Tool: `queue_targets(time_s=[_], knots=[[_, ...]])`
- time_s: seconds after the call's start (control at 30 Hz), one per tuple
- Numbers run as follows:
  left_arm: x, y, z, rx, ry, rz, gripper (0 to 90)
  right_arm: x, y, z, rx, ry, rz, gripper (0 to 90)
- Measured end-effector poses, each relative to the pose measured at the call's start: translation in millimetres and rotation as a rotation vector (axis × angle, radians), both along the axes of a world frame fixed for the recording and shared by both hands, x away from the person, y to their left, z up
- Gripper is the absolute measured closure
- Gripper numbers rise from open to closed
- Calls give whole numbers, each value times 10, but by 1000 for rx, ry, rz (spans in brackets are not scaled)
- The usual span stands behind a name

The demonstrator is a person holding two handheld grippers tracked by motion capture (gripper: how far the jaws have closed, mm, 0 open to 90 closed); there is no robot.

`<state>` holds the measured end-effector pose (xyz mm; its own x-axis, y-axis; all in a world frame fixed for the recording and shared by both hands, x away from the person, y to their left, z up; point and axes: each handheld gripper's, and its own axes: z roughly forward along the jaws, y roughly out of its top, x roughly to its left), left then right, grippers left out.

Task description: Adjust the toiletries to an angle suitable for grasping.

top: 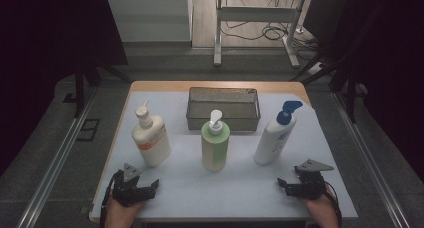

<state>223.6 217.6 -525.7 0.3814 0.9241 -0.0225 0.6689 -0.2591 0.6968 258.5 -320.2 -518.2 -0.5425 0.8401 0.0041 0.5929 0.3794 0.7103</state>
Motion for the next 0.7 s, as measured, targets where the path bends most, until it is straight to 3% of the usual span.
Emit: queue_targets(time_s=[0.7], knots=[[-16,0,-10,-3,-11,5,123,13,5,85,-15,0,22,204]])
